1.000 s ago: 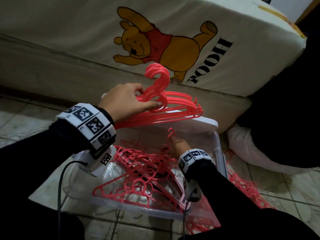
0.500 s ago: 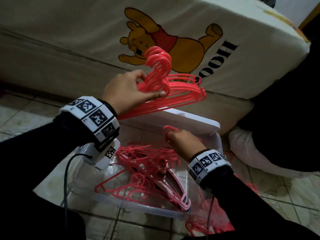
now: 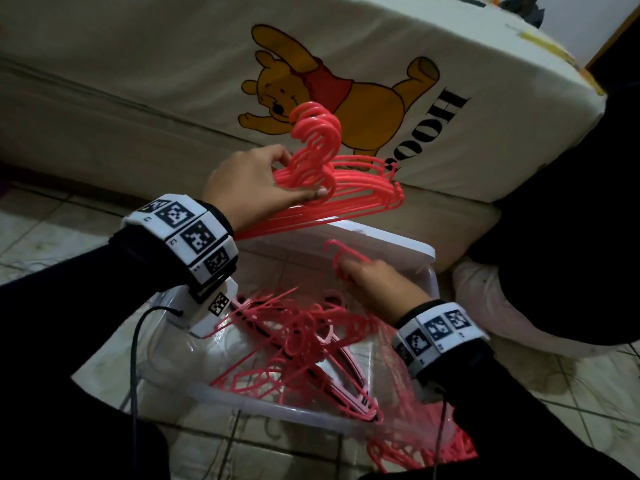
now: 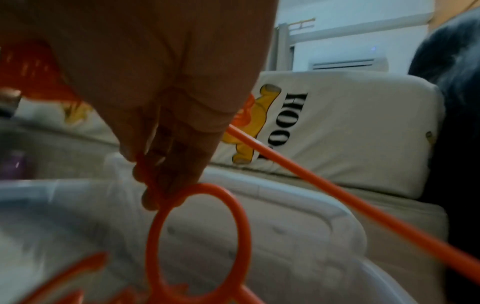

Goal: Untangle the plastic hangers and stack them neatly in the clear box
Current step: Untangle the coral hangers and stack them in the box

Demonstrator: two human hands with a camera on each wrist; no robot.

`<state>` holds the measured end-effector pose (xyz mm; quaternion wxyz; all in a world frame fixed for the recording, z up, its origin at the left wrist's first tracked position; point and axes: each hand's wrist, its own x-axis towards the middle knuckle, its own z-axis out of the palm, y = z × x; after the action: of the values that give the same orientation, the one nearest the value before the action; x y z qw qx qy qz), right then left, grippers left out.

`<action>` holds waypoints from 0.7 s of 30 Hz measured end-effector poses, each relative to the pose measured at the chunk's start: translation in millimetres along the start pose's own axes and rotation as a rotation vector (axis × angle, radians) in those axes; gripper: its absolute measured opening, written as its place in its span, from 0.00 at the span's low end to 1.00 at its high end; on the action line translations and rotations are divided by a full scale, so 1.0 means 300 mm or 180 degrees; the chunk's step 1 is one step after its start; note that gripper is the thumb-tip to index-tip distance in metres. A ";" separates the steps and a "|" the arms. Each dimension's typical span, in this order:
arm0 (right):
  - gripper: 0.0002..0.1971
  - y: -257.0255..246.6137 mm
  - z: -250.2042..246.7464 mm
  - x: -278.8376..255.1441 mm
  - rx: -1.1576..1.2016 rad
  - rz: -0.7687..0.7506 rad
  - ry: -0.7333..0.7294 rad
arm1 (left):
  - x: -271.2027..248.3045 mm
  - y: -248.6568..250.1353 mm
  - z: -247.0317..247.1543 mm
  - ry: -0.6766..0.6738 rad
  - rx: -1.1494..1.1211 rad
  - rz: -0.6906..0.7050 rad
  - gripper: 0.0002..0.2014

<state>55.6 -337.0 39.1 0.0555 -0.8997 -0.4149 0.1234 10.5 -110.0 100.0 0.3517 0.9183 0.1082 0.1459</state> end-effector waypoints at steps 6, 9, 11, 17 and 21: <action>0.11 0.016 0.168 0.021 -0.1127 0.0073 -0.0995 | 0.004 0.001 0.009 -0.0117 0.0191 0.0013 0.34; 0.12 0.024 0.196 0.019 -0.1398 0.0165 -0.1065 | 0.003 -0.006 0.017 -0.0148 0.0304 0.0011 0.34; 0.13 0.030 0.182 0.027 -0.1397 0.0161 -0.0868 | 0.001 -0.010 0.023 -0.0201 0.0432 0.0004 0.36; 0.10 -0.001 0.020 0.024 -0.0459 -0.0201 0.0288 | -0.012 -0.010 0.045 -0.0342 0.0640 -0.0096 0.46; 0.09 -0.038 -0.071 0.002 0.0191 -0.0396 0.0590 | -0.026 0.000 0.058 -0.0487 0.0732 -0.0130 0.49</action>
<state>53.4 -329.2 61.9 0.1281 -0.8778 -0.4591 0.0484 9.1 -123.0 86.2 0.2543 0.9586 0.1158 0.0550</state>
